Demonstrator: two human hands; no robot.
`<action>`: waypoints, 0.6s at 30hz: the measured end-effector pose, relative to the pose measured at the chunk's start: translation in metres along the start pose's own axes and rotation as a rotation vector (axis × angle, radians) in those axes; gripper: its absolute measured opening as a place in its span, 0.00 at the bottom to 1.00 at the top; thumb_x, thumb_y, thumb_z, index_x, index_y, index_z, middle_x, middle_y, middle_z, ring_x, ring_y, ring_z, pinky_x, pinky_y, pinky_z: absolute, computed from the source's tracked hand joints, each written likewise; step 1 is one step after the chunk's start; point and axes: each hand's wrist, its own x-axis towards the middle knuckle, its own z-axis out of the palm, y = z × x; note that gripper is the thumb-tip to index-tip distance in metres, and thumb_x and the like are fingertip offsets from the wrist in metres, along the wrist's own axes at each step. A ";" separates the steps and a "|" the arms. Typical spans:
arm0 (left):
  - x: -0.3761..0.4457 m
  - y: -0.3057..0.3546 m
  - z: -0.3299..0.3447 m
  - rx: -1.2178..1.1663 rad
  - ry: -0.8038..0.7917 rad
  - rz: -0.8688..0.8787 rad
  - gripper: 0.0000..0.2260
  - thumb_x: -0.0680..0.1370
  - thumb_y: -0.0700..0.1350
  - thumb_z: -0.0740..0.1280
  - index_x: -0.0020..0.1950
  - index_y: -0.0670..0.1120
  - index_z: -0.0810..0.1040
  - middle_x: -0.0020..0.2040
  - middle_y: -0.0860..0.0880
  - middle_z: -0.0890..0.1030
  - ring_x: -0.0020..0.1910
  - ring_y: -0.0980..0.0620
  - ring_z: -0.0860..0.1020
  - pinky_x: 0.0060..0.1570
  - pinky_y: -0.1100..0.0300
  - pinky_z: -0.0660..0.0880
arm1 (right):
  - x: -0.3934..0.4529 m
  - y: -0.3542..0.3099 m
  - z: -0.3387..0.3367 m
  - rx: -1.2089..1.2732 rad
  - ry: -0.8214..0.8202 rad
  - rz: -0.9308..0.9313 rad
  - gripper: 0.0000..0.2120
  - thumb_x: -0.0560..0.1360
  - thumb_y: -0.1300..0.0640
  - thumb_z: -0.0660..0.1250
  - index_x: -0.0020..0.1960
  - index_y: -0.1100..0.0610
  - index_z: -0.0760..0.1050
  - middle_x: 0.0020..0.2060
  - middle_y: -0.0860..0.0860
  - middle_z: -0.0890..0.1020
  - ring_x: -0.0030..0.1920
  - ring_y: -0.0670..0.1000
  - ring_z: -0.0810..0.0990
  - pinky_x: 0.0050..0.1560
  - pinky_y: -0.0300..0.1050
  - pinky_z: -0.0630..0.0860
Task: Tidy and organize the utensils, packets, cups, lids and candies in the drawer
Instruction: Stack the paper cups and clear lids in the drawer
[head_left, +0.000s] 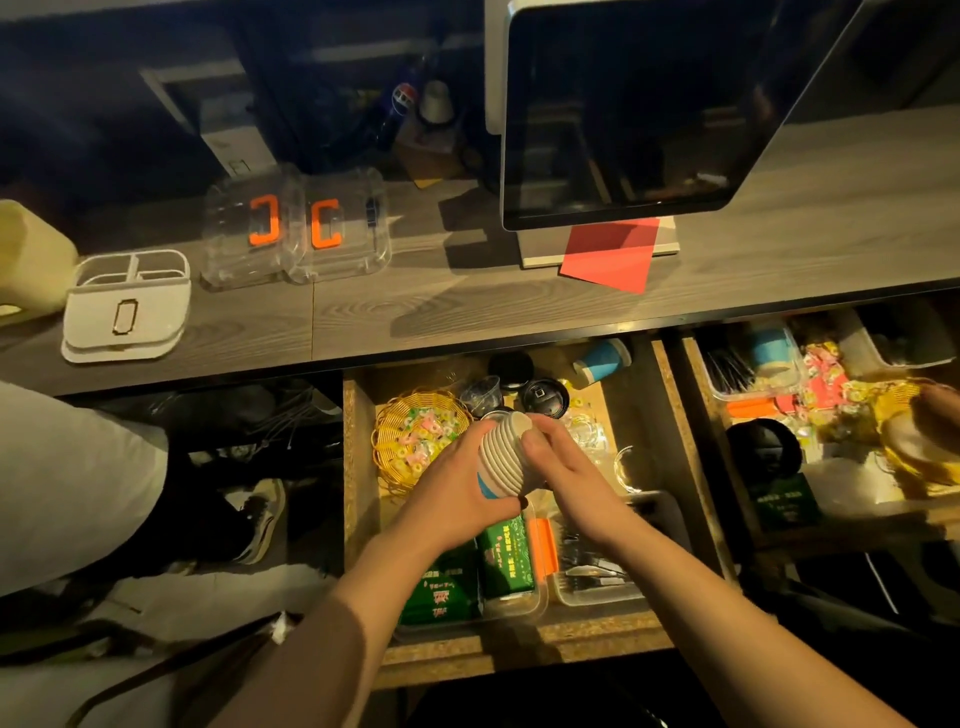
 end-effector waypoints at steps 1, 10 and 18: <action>0.002 -0.003 0.003 -0.034 0.014 -0.026 0.38 0.64 0.53 0.78 0.70 0.61 0.63 0.56 0.59 0.76 0.54 0.57 0.78 0.50 0.56 0.79 | 0.007 0.002 -0.003 -0.004 0.000 0.019 0.38 0.70 0.25 0.59 0.71 0.47 0.66 0.64 0.47 0.75 0.63 0.46 0.75 0.65 0.49 0.73; 0.043 -0.013 0.034 -0.227 0.123 -0.153 0.33 0.68 0.45 0.80 0.66 0.58 0.66 0.56 0.59 0.77 0.53 0.67 0.77 0.48 0.73 0.73 | 0.118 0.070 -0.085 0.040 0.555 0.360 0.32 0.76 0.39 0.65 0.70 0.61 0.67 0.59 0.54 0.77 0.60 0.55 0.76 0.62 0.55 0.75; 0.089 -0.028 0.065 -0.345 0.229 -0.203 0.34 0.69 0.41 0.80 0.70 0.53 0.68 0.57 0.59 0.79 0.53 0.67 0.78 0.48 0.74 0.74 | 0.224 0.122 -0.134 0.073 0.688 0.558 0.37 0.73 0.37 0.68 0.67 0.65 0.68 0.62 0.60 0.78 0.60 0.60 0.79 0.61 0.55 0.76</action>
